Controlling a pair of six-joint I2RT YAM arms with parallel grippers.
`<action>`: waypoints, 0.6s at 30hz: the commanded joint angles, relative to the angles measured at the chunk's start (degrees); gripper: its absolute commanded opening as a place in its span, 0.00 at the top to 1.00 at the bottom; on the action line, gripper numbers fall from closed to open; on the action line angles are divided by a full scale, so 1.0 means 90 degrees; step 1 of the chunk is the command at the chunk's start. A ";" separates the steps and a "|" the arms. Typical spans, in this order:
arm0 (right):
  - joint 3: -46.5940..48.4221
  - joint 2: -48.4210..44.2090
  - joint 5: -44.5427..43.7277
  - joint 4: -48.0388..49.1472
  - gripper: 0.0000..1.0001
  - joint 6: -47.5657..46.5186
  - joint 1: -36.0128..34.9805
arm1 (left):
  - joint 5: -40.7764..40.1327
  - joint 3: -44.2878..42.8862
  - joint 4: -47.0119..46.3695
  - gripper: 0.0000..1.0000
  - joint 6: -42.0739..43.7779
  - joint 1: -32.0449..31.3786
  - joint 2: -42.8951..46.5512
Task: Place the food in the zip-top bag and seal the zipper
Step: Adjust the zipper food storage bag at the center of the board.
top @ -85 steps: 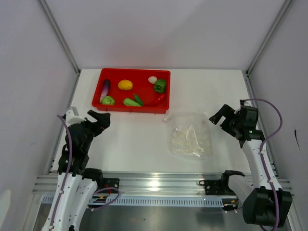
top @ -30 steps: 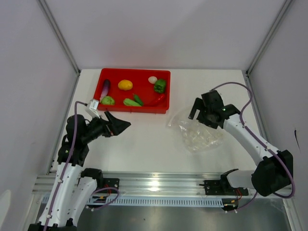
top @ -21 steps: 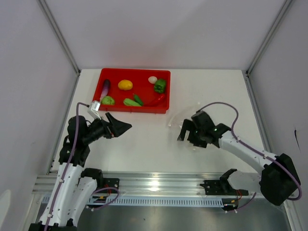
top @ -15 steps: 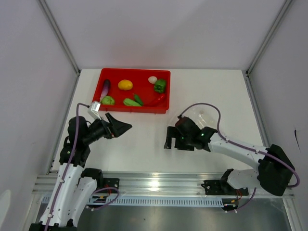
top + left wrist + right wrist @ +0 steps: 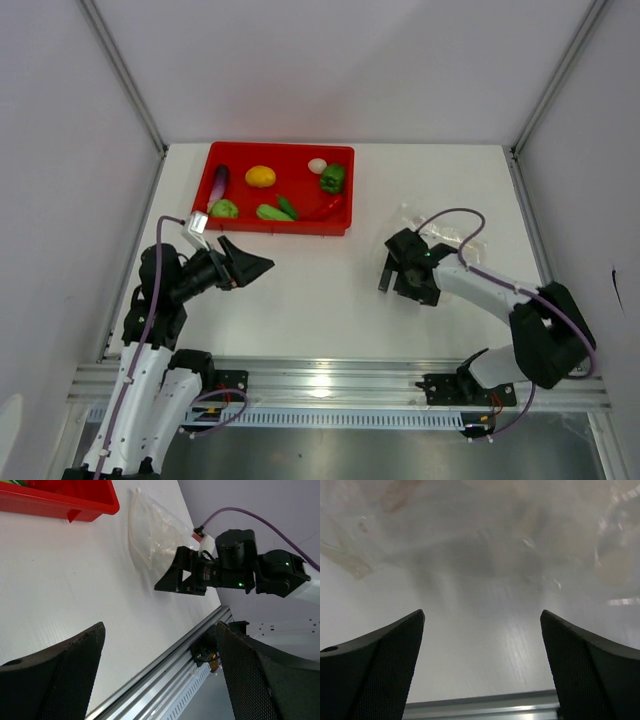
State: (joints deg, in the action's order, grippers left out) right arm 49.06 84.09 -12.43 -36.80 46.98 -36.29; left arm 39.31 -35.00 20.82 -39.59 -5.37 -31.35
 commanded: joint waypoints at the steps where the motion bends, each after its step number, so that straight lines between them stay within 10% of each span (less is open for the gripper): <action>1: -0.0274 -0.1100 -0.0728 -0.0774 0.01 0.0093 0.0417 | 0.0124 0.0002 -0.0086 0.08 -0.0093 0.0049 -0.0061; 8: -0.0198 -0.2009 -0.0418 -0.1030 0.01 -0.0805 0.1874 | 0.0242 0.0139 -0.0487 0.10 -0.0269 0.0040 -0.0305; 18: 0.3032 0.0087 -0.1519 -0.1858 0.01 -0.1401 0.0255 | 0.0183 0.0042 -0.0370 0.12 -0.0142 0.0030 -0.0305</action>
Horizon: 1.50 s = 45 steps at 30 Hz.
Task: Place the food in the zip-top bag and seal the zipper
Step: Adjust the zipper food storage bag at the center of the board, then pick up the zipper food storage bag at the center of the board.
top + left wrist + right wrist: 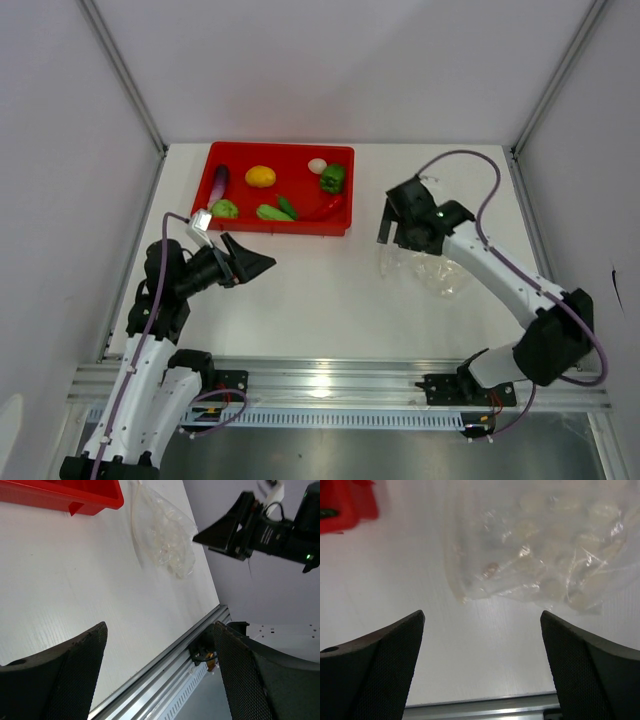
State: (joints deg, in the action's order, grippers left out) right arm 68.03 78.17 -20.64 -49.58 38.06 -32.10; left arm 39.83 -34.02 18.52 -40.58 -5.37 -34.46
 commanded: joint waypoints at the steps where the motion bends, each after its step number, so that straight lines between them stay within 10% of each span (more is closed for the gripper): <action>1: 0.1430 0.0980 -0.0790 -0.0573 0.01 -0.0498 -0.0310 | 0.0105 -0.0058 -0.0037 0.12 -0.0013 0.0030 0.0049; 14: 0.3896 0.3950 -0.2091 -0.1903 0.01 -0.0284 -0.0613 | 0.0007 -0.0107 0.0188 0.12 0.0065 0.0020 0.0147; 45: 0.3310 0.4927 -0.2881 -0.1678 0.20 -0.0811 -0.0359 | -0.0012 -0.0019 0.0090 0.12 0.0221 0.0020 -0.0156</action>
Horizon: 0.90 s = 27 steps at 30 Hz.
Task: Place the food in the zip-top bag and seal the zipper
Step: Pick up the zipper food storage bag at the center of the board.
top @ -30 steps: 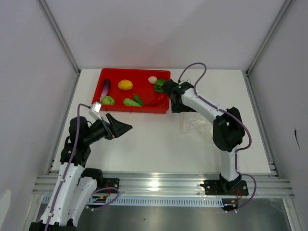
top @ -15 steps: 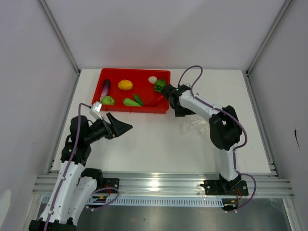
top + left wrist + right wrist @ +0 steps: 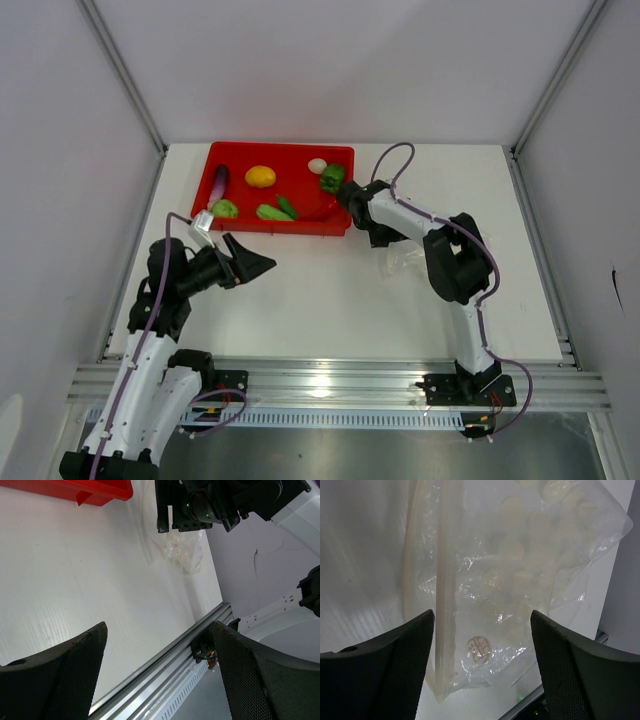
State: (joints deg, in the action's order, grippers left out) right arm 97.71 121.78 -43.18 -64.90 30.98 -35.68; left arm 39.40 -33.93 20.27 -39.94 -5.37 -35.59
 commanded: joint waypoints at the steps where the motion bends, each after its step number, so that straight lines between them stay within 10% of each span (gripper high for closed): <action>1: 0.0003 0.0102 -0.0407 0.0034 0.21 -0.0063 0.0048 | 0.0027 -0.0029 -0.0085 0.12 0.0161 0.0020 -0.0049; 7: -0.0124 0.0024 -0.0544 0.0043 0.47 -0.0161 0.0068 | -0.0022 -0.0058 -0.0143 0.12 0.0171 0.0020 -0.0166; 14: -0.0875 -0.0784 -0.0330 0.0589 1.00 -0.0434 0.0380 | -0.0265 -0.0243 -0.0007 0.17 0.0414 -0.0175 -0.0488; 27: -0.1559 -0.2865 0.0949 0.1283 1.00 -0.1166 0.0527 | -0.1183 -0.2777 -0.0533 0.12 0.0551 -0.1308 -0.2996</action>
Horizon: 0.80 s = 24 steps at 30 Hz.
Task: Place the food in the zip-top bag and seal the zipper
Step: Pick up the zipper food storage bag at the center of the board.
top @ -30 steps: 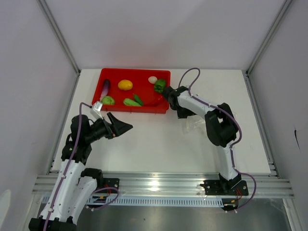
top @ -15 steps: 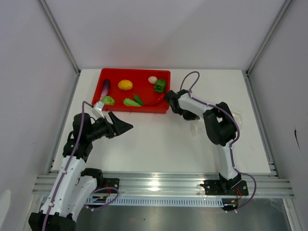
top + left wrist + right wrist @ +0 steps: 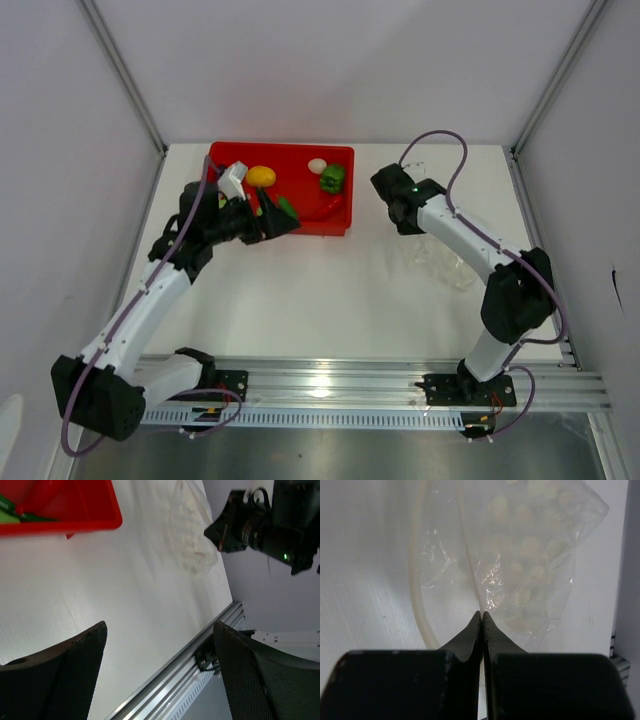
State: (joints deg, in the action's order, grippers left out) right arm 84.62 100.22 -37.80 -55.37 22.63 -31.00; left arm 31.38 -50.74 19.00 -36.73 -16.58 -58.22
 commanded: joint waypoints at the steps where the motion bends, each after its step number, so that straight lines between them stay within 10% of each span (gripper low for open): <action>1: -0.0154 -0.0723 0.0652 0.0293 1.00 -0.0317 0.0017 | -0.0351 -0.1137 -0.0364 0.11 0.0252 -0.0120 -0.0707; 10: -0.0662 -0.1604 0.1700 0.0928 1.00 -0.0640 0.0173 | -0.1914 -0.4780 0.1676 0.05 0.1219 -0.0492 -0.4193; 15: -0.0477 -0.1751 0.2109 0.0918 1.00 -0.0650 0.0271 | -0.1729 -0.5846 0.1727 0.31 0.1231 -0.0336 -0.5462; 18: -0.0388 -0.1742 0.2305 0.0928 1.00 -0.0640 0.0261 | -0.2156 -0.6295 0.1901 0.13 0.1180 -0.0180 -0.5825; 24: -0.0593 -0.1625 0.2325 0.1035 1.00 -0.0796 0.0271 | -0.3963 -0.6969 0.2204 0.13 0.1591 -0.0034 -0.6363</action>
State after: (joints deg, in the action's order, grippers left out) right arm 78.98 86.35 -17.82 -47.88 16.95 -28.64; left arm 5.76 -108.38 37.67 -24.97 -18.00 -115.72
